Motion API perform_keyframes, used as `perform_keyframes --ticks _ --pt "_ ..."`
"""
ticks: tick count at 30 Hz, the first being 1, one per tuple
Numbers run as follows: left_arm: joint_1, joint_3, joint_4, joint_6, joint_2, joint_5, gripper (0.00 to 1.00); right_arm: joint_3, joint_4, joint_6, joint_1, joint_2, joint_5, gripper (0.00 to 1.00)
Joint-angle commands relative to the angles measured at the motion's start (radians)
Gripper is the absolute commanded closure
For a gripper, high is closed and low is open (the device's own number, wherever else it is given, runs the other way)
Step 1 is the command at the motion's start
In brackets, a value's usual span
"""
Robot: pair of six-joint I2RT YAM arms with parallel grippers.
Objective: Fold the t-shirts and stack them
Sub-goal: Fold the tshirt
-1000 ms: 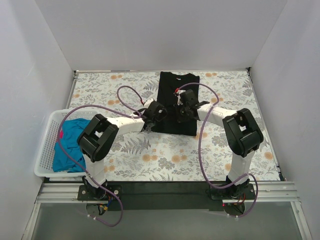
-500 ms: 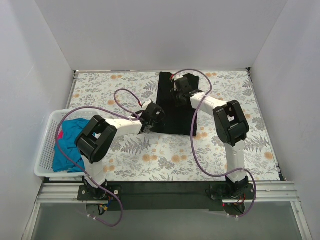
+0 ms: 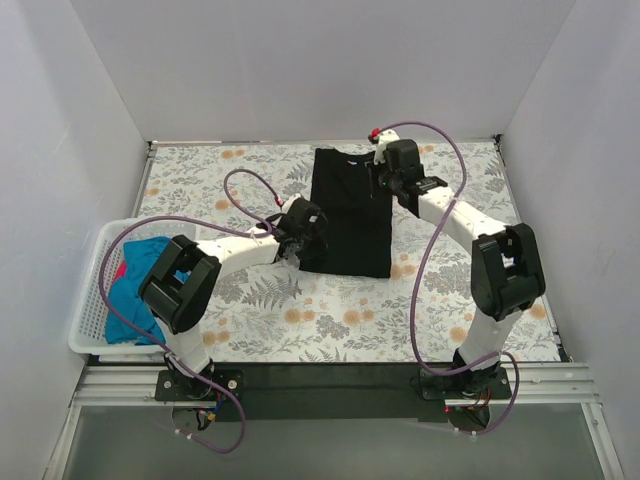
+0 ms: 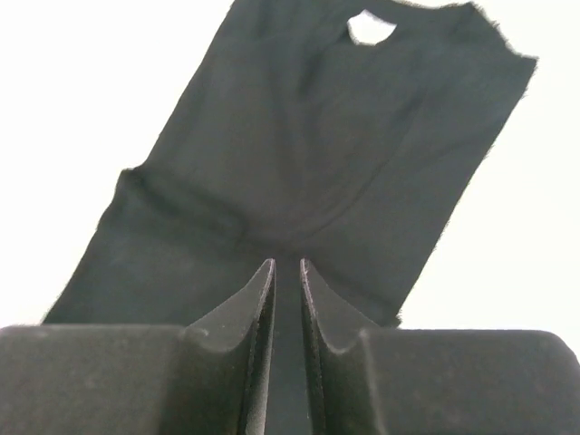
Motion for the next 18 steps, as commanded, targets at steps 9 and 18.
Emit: perform_keyframes --ticks 9,18 --pt "0.179 0.245 0.154 0.152 0.137 0.148 0.81 -0.192 0.255 0.212 -0.220 0.069 -0.580 0.78" --pt "0.252 0.352 0.167 0.134 0.403 0.219 0.84 -0.121 0.298 0.273 -0.304 0.285 -0.663 0.79"
